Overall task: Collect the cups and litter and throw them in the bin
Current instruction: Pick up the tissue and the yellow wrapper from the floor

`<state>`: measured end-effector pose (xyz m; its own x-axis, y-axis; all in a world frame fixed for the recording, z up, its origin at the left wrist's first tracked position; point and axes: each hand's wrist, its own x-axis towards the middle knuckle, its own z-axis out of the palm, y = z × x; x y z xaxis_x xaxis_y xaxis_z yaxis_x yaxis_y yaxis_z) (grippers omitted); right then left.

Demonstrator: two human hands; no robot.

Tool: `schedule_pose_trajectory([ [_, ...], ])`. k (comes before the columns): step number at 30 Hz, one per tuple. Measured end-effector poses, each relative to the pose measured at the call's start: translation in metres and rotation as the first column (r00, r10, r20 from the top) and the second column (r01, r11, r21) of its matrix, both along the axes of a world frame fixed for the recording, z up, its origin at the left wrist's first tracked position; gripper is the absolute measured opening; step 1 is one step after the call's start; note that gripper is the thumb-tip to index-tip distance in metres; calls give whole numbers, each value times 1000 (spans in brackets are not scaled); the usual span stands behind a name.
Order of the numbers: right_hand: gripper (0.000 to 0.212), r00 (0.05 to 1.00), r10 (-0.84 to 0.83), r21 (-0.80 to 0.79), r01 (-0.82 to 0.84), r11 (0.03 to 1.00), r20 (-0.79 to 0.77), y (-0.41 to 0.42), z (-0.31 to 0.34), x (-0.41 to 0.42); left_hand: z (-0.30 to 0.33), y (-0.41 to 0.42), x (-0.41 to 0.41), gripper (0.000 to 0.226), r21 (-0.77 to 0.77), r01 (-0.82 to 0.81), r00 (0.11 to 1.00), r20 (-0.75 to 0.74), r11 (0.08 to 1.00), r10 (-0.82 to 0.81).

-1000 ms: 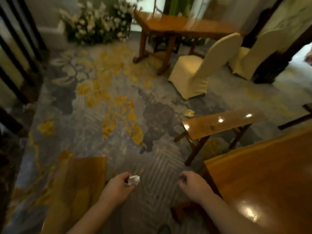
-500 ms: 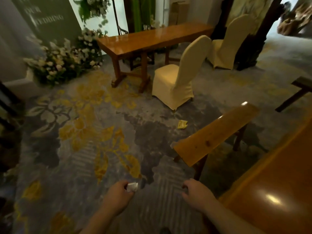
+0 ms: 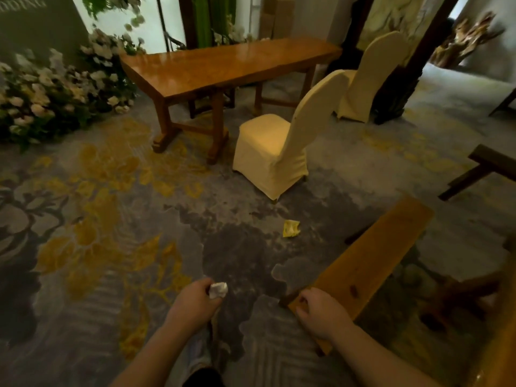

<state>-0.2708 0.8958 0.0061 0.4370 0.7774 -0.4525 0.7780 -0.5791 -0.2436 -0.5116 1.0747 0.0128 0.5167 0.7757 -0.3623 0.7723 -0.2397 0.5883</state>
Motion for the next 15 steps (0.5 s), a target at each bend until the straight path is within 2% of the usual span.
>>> schedule_pose_trajectory([
  [9, 27, 959, -284, 97, 281, 955, 22, 140, 30, 66, 18, 206, 132, 30, 48, 309, 951, -12, 950, -308],
  [15, 29, 916, -400, 114, 398, 910, -7, 198, 35, 119, 23, 272, 239, 29, 74, 473, 881, -17, 878, -473],
])
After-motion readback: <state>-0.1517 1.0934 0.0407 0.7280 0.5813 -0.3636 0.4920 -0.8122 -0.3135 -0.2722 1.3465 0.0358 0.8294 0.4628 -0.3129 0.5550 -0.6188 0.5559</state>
